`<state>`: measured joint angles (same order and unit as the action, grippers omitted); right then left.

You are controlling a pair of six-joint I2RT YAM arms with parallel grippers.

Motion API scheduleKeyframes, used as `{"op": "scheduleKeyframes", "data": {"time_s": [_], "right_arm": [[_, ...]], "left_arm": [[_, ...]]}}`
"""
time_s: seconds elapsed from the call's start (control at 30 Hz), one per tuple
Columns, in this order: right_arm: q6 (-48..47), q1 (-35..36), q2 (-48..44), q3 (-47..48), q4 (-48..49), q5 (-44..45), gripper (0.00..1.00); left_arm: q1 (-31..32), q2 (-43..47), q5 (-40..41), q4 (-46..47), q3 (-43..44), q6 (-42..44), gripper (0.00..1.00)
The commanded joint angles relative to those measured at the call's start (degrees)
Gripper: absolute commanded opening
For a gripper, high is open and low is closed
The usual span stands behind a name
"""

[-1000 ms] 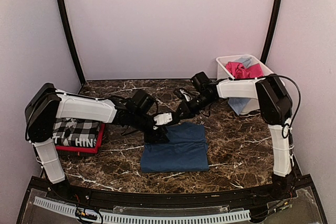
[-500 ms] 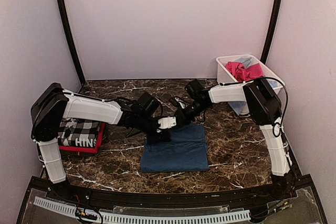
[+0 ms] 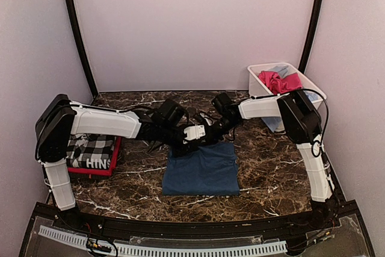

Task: Fold and stack the mixed laundry pile
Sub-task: Adjust the square-folded T-shirt at the center of the board.

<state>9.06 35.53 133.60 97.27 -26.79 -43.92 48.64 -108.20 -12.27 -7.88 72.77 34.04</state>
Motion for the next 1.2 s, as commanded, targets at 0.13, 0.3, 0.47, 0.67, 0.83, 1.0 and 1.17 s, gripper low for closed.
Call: {"op": "scheduleKeyframes", "data": {"time_s": [0.13,0.3,0.47,0.67,0.83,1.0,1.17], "right_arm": [[-0.8,0.41,1.63,-0.02,-0.06,-0.77,0.17],[-0.95,0.42,0.41,1.18,-1.2,-0.32,0.17],[-1.81,-0.21,-1.42,5.59,-4.53,1.97,0.21],[-2.46,-2.77,-1.86,10.43,-7.29,3.54,0.24],[-3.22,-4.57,-5.25,7.72,-7.85,4.19,0.29],[-1.32,-8.15,-14.38,0.61,-3.87,4.43,0.37],[-1.78,-10.65,-19.66,-2.44,-4.23,5.67,0.39]], "left_arm": [[-2.74,0.02,1.59,1.7,4.22,2.81,0.0],[-3.2,-1.88,1.91,4.37,3.06,4.37,0.0],[-3.2,-2.99,2.97,9.02,0.39,5.1,0.0],[-3.12,-2.42,2.7,9.89,-0.28,6.02,0.0],[-3.03,0.44,2.26,8.24,1.1,6.37,0.0],[-3.21,2.3,2.41,8.45,1.8,6.53,0.0],[-4.07,-1.89,2.72,9.57,3.25,6.47,0.0]]}}
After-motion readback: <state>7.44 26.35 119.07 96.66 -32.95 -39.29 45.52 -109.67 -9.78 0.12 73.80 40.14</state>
